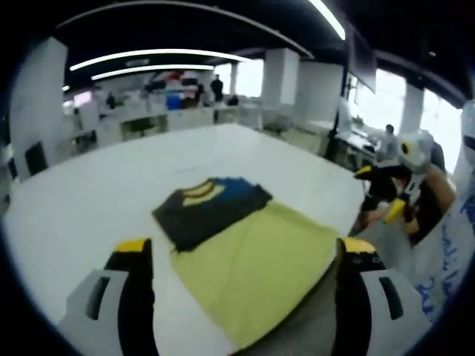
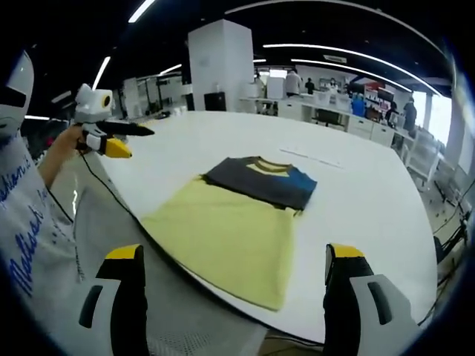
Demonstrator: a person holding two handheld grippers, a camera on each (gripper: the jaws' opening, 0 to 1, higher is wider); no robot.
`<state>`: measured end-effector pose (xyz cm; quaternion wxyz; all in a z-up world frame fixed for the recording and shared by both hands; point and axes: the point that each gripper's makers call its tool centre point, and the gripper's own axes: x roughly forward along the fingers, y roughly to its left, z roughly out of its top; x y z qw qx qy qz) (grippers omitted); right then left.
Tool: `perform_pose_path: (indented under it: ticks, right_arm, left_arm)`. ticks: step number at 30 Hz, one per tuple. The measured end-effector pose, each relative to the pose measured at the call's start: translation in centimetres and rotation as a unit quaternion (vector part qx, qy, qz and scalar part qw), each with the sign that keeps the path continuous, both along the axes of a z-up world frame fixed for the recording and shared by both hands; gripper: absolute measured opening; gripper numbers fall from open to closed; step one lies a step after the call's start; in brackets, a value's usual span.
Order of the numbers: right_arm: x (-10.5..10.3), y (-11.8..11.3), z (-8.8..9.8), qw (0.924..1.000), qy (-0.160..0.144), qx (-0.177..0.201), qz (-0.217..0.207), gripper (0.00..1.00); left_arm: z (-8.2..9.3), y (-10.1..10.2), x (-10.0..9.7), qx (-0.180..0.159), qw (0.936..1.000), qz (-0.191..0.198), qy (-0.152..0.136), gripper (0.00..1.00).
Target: Fold the garment on the visible template until the final outline fits inside the template.
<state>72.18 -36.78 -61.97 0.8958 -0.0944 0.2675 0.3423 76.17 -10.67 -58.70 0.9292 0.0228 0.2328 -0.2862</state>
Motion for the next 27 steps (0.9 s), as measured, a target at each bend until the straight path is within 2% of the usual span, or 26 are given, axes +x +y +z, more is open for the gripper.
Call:
perform_pose_path:
  ticks: [8,16,19,27]
  right_arm:
    - [0.2,0.1,-0.1,1.0,0.0,-0.007,0.005,1.0]
    - [0.5,0.4,-0.2,0.9999,0.0,-0.014,0.011,1.0]
    - [0.5,0.4,-0.4,0.9998,0.001,-0.018,0.013,1.0]
    - [0.6,0.0,-1.1,0.9998,0.01,-0.015,0.009,1.0]
  left_arm:
    - [-1.0,0.9,-1.1,0.001,0.9997,0.02,0.016,0.98]
    - [-1.0,1.7,-1.9,0.005,0.9993,0.035,0.014,0.97]
    - [-1.7,2.1,-2.2,0.018,0.9988,0.038,0.025,0.96]
    - [-3.3,2.8,-2.7,0.027,0.9971,0.055,0.046,0.95]
